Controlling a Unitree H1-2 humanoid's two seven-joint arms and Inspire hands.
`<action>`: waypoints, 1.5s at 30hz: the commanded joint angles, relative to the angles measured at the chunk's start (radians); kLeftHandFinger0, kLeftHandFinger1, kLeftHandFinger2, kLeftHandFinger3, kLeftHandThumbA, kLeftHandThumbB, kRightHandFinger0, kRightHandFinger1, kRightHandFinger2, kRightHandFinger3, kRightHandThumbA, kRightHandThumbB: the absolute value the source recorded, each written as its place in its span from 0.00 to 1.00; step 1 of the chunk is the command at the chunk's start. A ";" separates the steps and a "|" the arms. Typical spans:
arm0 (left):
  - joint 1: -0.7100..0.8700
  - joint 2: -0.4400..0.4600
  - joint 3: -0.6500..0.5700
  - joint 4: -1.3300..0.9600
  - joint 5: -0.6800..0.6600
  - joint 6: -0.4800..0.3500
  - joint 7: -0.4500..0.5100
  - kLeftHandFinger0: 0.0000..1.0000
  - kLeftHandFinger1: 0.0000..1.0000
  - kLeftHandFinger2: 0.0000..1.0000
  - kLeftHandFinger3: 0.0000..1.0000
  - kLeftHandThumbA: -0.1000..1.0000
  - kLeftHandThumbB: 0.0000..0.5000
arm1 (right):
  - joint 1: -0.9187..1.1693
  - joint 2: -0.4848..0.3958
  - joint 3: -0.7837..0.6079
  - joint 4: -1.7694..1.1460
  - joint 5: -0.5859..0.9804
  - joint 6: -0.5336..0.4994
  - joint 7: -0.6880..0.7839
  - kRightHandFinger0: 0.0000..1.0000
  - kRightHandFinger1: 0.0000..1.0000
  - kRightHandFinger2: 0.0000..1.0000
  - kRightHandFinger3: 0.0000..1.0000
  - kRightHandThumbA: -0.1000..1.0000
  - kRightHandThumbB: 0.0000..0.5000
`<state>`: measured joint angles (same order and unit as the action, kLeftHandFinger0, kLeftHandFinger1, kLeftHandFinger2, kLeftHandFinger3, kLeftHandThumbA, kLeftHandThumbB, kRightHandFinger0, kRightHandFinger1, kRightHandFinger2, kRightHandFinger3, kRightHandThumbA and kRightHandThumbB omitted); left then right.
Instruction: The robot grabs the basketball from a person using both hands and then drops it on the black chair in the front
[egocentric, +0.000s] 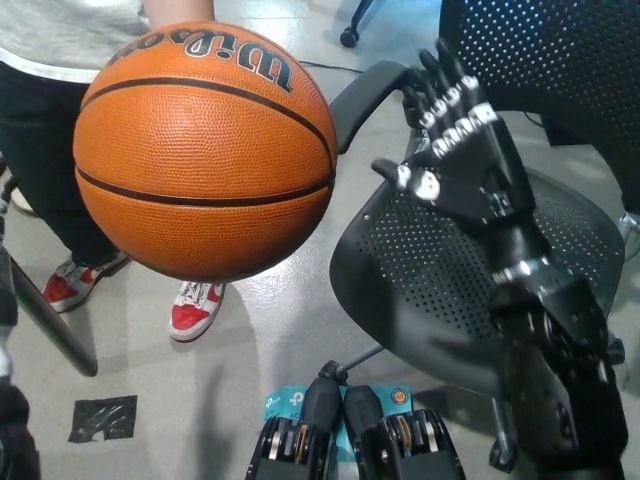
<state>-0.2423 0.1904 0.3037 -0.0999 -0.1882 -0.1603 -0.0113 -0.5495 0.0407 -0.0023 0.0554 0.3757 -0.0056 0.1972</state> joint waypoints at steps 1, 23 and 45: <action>-0.055 0.026 0.015 -0.028 -0.032 0.045 0.023 1.00 1.00 1.00 1.00 1.00 0.29 | -0.095 0.021 -0.013 0.057 0.057 0.013 0.032 1.00 1.00 1.00 1.00 1.00 0.72; -0.120 -0.028 -0.065 -0.034 -0.006 0.083 0.019 1.00 1.00 1.00 1.00 1.00 0.32 | -0.126 0.098 -0.018 0.147 0.105 0.067 0.054 1.00 1.00 1.00 1.00 1.00 0.90; -0.105 -0.067 -0.133 -0.038 0.028 0.096 0.016 1.00 1.00 1.00 1.00 1.00 0.39 | -0.073 0.160 0.064 0.284 0.095 0.053 0.144 1.00 1.00 1.00 1.00 1.00 0.81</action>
<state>-0.3305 0.1288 0.1835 -0.1001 -0.1662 -0.0668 0.0005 -0.5977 0.1712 0.0376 0.3211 0.4796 0.0751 0.2793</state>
